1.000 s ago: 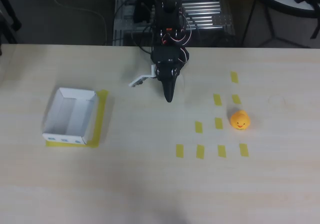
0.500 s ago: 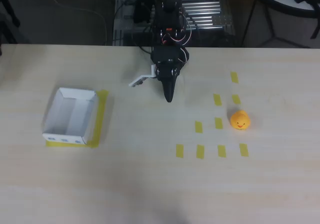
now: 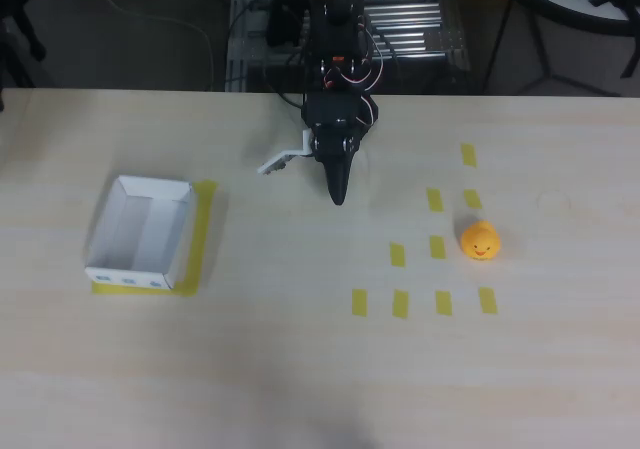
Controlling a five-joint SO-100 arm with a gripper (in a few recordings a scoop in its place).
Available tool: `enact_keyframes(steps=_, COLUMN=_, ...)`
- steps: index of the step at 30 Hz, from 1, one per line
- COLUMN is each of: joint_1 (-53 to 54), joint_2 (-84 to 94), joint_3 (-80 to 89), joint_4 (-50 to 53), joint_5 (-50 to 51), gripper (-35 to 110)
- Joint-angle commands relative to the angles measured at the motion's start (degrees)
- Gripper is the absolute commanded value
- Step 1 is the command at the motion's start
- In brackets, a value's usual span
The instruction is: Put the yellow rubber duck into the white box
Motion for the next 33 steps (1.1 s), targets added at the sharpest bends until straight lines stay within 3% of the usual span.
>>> enact_keyframes(steps=1, joint_1=0.35, joint_2=2.9, joint_3=1.49, joint_4=-2.11, joint_5=-0.09, gripper=0)
enact_keyframes(steps=17, joint_1=-1.14, joint_2=1.32, joint_3=0.97, joint_4=-4.22, joint_5=-1.23, gripper=0)
enact_keyframes(steps=24, joint_1=-3.16, joint_2=-15.38, joint_3=-14.41, joint_4=-5.1, joint_5=-5.36, gripper=0)
enact_keyframes(steps=33, joint_1=-6.06, joint_2=-35.07, joint_3=-37.0, joint_4=2.02, joint_5=-8.09, gripper=0)
